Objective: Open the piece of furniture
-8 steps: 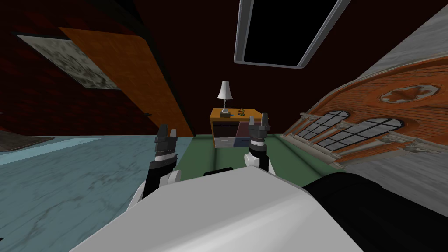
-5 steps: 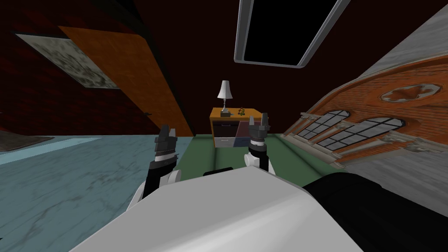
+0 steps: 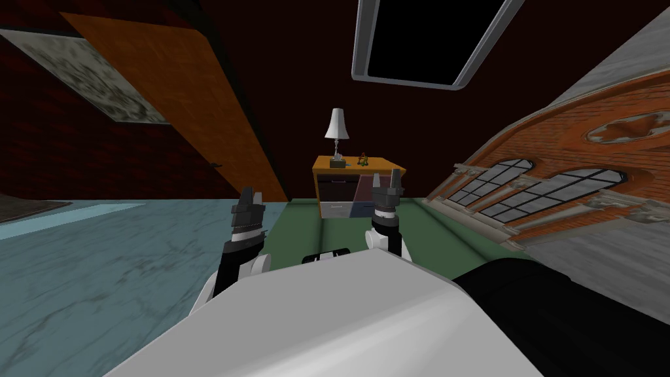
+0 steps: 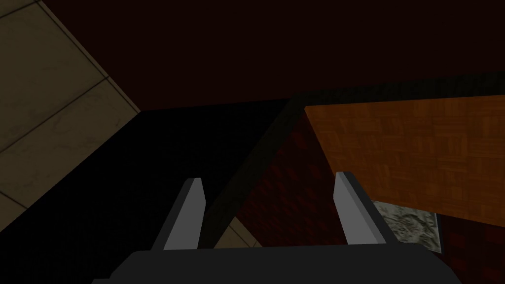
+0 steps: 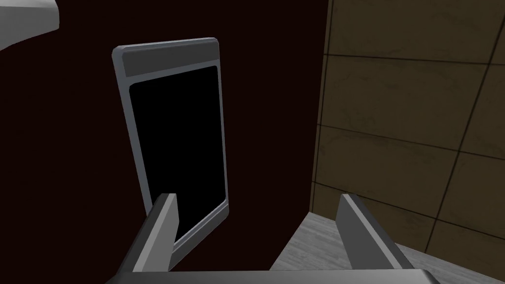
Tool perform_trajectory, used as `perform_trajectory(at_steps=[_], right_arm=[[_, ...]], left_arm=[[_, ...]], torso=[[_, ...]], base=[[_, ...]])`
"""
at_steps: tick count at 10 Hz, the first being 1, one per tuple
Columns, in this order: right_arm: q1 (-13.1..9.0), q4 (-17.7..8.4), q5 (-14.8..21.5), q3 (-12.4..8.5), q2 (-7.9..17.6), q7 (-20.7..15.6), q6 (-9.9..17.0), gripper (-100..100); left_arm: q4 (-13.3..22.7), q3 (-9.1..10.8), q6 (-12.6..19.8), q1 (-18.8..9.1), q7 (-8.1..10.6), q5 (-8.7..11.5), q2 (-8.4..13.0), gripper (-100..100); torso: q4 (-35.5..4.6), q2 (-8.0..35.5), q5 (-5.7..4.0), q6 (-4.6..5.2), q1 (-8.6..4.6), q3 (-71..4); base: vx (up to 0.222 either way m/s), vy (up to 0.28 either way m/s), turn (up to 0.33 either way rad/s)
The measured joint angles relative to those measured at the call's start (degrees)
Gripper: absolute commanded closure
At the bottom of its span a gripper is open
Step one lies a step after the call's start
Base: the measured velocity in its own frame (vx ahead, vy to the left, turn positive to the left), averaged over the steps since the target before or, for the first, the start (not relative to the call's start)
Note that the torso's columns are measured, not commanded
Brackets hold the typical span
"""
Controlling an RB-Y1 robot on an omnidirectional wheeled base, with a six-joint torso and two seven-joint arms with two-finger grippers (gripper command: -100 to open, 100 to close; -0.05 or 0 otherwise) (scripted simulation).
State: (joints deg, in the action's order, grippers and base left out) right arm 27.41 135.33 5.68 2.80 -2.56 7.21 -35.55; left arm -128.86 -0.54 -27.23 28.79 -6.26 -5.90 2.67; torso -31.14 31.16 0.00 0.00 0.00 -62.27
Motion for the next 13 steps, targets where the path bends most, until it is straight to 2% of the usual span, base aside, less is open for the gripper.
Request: perform_trajectory(at_steps=[1, 2, 4, 8, 13], right_arm=[[0.0, 0.0, 0.0, 0.0, 0.0, 0.0, 0.0, 0], [0.0, 0.0, 0.0, 0.0, 0.0, 0.0, 0.0, -100], [-0.3, -0.7, 0.4, -0.3, 3.0, -1.2, -0.1, -100], [-1.5, -2.9, 2.4, -1.8, 9.1, -6.6, 0.4, -100], [-3.1, -6.2, 4.9, -3.4, 11.9, -13.7, 0.5, -100]], left_arm=[[0.0, 0.00, 0.0, 0.0, 0.00, 0.0, 0.0, 0], [0.0, 0.00, 0.0, 0.0, 0.00, 0.0, 0.0, 0], [0.0, 0.00, 0.0, 0.0, 0.00, 0.0, 0.0, 0], [0.0, -0.01, 0.0, 0.0, 0.00, 0.0, 0.0, 0], [0.0, 0.00, 0.0, 0.0, 0.00, 0.0, 0.0, 0]], torso=[[-4.2, 4.2, 0.00, 0.00, 0.00, -8.5], [-8.5, 8.5, 0.00, 0.00, 0.00, -16.9], [-10.9, 10.9, 0.01, 0.00, 0.03, -22.0], [-11.1, 11.1, 0.01, 0.00, 0.03, -22.3], [-11.1, 11.1, 0.00, 0.00, -0.01, -22.3]], base=[[0.000, 0.000, 0.000], [0.013, 0.008, -0.001], [0.025, 0.019, -0.003], [0.046, 0.037, -0.004], [0.043, 0.032, -0.004]])
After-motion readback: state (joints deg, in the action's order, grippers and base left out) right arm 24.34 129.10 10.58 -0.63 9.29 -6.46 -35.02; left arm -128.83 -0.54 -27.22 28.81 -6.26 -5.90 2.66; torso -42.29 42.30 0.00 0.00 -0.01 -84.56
